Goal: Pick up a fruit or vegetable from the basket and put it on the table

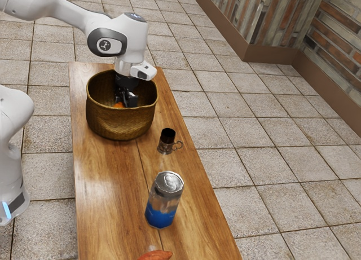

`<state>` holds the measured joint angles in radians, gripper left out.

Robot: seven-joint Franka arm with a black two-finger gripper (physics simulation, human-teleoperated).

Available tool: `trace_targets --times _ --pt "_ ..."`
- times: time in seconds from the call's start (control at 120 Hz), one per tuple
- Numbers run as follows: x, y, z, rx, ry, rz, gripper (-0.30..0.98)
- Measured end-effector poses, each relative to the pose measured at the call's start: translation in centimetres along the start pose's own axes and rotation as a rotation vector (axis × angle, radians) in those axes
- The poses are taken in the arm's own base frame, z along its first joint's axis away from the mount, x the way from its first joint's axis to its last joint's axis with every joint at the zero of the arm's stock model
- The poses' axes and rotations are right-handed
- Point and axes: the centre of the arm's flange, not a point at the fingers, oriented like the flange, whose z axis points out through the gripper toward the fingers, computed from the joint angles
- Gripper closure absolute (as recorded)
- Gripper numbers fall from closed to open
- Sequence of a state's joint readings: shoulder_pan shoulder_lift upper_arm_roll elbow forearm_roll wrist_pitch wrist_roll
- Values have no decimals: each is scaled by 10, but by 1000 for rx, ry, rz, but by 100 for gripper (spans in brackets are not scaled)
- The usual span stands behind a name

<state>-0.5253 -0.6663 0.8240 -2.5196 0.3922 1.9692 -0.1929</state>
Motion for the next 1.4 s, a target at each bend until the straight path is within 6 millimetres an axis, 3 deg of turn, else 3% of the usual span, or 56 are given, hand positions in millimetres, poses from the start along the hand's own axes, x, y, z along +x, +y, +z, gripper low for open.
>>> trace_targets --times 0.4,0.6,0.85,1.125,1.233,1.325,1.4 --pt "-2 -1 -1 -5 -16 36 -3" --pt "-2 4 -4 27 -9 50 20" --pt "-1 21 -19 61 9 77 31" --pt "-7 31 -69 84 25 89 33" --pt "-11 48 -102 94 43 111 33" --pt "-22 54 -119 87 44 126 33" --pt "-33 71 -132 94 41 161 33"
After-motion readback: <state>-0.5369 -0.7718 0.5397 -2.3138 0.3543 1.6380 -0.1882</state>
